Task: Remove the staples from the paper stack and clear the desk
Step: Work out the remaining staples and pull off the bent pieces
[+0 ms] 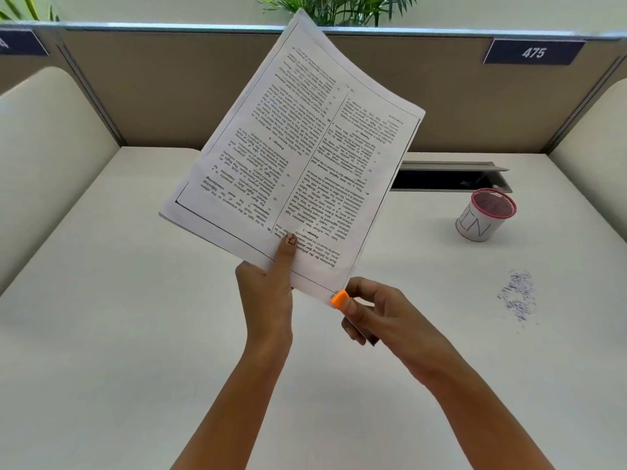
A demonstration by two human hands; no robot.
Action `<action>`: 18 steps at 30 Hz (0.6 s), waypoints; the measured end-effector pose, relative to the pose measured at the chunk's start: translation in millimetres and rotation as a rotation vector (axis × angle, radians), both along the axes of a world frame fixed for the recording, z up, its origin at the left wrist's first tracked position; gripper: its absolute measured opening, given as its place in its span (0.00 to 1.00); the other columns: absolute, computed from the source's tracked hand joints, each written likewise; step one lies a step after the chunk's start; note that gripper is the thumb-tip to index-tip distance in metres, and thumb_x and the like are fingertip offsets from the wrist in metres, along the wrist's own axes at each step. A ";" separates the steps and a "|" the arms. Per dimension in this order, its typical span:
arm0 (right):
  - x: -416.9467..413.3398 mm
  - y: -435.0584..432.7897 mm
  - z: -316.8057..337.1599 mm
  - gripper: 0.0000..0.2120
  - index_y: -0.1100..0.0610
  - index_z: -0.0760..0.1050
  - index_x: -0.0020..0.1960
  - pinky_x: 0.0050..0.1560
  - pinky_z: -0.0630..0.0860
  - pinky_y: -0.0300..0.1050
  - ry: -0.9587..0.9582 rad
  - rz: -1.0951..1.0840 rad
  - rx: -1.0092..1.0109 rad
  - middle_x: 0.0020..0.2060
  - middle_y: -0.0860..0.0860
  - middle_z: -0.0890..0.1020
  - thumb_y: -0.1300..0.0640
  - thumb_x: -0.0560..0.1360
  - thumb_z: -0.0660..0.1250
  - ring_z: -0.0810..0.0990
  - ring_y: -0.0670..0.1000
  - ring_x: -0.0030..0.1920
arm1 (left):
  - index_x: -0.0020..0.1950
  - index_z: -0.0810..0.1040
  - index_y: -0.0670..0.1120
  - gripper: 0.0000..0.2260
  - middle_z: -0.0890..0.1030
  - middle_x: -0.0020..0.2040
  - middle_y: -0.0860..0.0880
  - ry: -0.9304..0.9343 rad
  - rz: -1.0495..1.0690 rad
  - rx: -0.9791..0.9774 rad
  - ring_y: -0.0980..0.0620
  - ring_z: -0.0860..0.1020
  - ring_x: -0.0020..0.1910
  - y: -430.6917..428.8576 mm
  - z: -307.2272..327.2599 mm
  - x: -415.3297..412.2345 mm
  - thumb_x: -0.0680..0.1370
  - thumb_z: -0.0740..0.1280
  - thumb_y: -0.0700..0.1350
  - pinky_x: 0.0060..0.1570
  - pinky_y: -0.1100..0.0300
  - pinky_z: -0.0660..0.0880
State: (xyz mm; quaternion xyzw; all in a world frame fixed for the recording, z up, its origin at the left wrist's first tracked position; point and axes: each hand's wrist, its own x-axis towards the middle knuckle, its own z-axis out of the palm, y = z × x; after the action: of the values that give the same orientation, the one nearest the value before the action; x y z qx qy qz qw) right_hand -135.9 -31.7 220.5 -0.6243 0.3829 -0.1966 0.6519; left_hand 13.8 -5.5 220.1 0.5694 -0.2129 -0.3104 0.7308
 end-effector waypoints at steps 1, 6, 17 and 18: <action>0.3 -0.1 1.3 0.13 0.58 0.76 0.52 0.31 0.64 0.33 -0.008 0.000 0.002 0.26 0.46 0.74 0.49 0.75 0.67 0.69 0.47 0.29 | 0.51 0.74 0.57 0.09 0.82 0.49 0.59 -0.002 0.001 -0.001 0.60 0.83 0.45 0.8 1.4 -0.2 0.76 0.69 0.44 0.45 0.59 0.81; -0.8 1.4 4.7 0.14 0.59 0.78 0.52 0.31 0.66 0.32 -0.046 -0.009 0.005 0.28 0.50 0.77 0.50 0.73 0.68 0.71 0.47 0.30 | 0.61 0.72 0.53 0.15 0.81 0.50 0.59 0.004 0.004 -0.039 0.61 0.83 0.46 4.3 8.3 -3.2 0.76 0.69 0.43 0.42 0.64 0.79; -2.7 2.8 8.3 0.07 0.59 0.78 0.48 0.33 0.69 0.28 -0.111 -0.061 0.032 0.34 0.57 0.82 0.57 0.73 0.68 0.78 0.45 0.34 | 0.53 0.74 0.57 0.12 0.82 0.50 0.59 0.025 -0.014 -0.066 0.61 0.83 0.46 6.8 13.4 -6.9 0.75 0.69 0.42 0.42 0.63 0.80; -2.7 2.9 8.3 0.06 0.60 0.78 0.48 0.32 0.69 0.28 -0.113 -0.066 0.025 0.34 0.57 0.81 0.59 0.73 0.68 0.78 0.44 0.33 | 0.53 0.75 0.56 0.11 0.82 0.49 0.59 0.029 -0.015 -0.071 0.60 0.83 0.46 6.8 13.5 -6.8 0.75 0.69 0.42 0.43 0.62 0.80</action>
State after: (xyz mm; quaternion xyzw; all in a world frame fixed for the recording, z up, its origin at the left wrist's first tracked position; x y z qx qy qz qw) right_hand -138.6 -28.9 228.9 -0.5909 0.3683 -0.2480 0.6736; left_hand 7.0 1.3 233.6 0.5368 -0.2174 -0.3165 0.7513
